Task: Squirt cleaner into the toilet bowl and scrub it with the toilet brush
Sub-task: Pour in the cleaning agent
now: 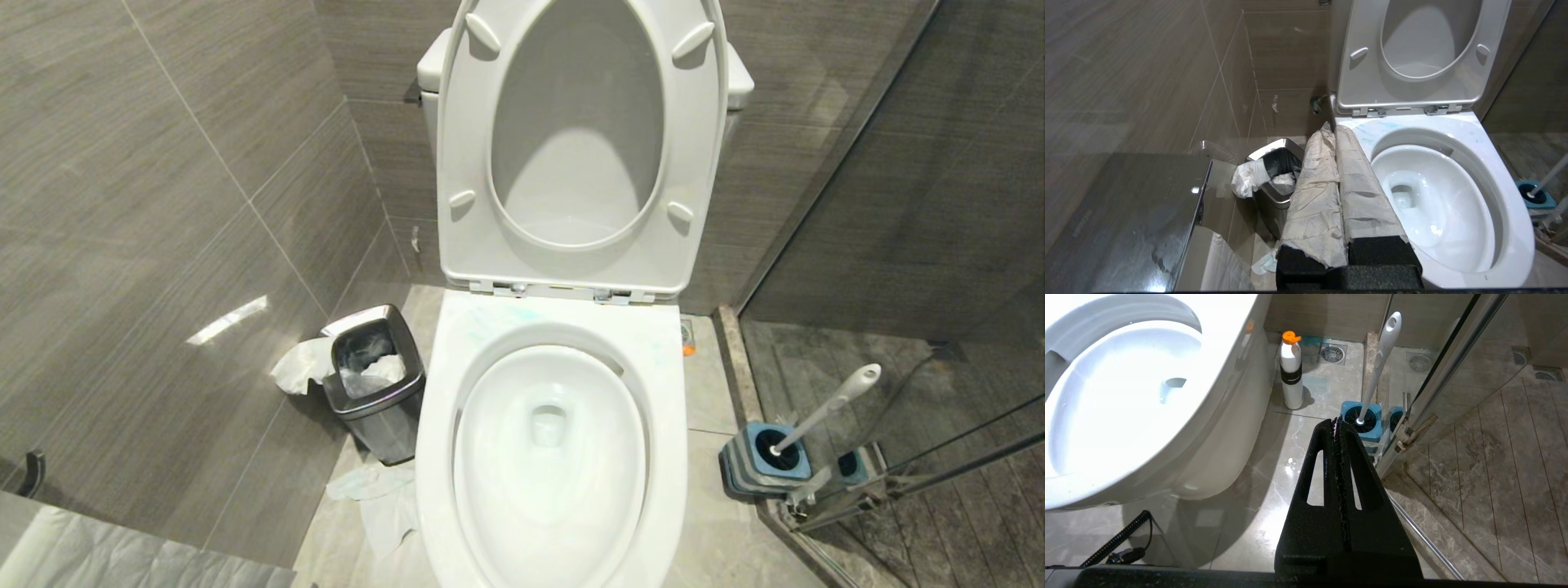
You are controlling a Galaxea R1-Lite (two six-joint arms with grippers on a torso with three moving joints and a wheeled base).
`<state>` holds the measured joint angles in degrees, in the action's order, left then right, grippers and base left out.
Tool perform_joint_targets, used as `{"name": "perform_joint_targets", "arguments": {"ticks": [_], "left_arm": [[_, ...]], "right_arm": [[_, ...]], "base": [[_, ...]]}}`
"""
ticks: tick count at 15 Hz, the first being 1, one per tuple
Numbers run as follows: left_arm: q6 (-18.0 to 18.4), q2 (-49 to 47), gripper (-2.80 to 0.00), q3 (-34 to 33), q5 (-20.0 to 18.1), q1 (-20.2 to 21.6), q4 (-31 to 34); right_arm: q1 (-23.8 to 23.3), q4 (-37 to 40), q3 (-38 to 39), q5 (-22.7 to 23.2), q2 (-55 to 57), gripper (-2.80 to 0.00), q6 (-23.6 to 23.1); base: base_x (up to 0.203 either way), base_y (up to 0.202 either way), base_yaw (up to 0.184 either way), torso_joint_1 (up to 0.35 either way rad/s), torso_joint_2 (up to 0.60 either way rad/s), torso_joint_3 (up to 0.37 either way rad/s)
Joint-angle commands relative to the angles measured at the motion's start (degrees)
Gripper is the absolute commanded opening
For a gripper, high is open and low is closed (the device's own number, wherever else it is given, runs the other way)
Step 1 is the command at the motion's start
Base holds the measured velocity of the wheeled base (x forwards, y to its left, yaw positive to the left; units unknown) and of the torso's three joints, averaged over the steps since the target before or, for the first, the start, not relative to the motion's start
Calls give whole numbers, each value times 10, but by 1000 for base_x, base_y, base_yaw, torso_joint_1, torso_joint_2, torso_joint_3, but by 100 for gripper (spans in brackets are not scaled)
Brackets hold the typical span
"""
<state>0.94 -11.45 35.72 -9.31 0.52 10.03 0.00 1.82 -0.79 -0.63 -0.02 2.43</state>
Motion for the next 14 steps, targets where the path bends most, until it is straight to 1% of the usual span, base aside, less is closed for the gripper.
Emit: {"name": "perform_joint_targets", "arguments": {"ticks": [1,2,4,7,9,10,14], "left_arm": [[1,64,-280,-75,8,-2,-45],[1,73,-280,-96,12,-2,-71],[5,108,-280,-123,14,-3,-83],[12,114,-280,-164,26,-5,-140],[14,114,-280,-224,27,-5,-203],[18,114,-280,-248,27,-5,-224],[39,114,-280,-311,23,-5,-217]], "right_arm": [[0,0,0,0,0,-280,0],[0,0,0,0,0,-280,0],[0,0,0,0,0,-280,0],[0,0,0,0,0,-280,0],[0,0,0,0,0,-280,0],[0,0,0,0,0,-280,0],[0,0,0,0,0,-280,0]], "base": [[0,0,0,0,0,0],[0,0,0,0,0,0],[0,0,0,0,0,0],[0,0,0,0,0,0],[0,0,0,0,0,0],[0,0,0,0,0,0],[0,0,0,0,0,0]]}}
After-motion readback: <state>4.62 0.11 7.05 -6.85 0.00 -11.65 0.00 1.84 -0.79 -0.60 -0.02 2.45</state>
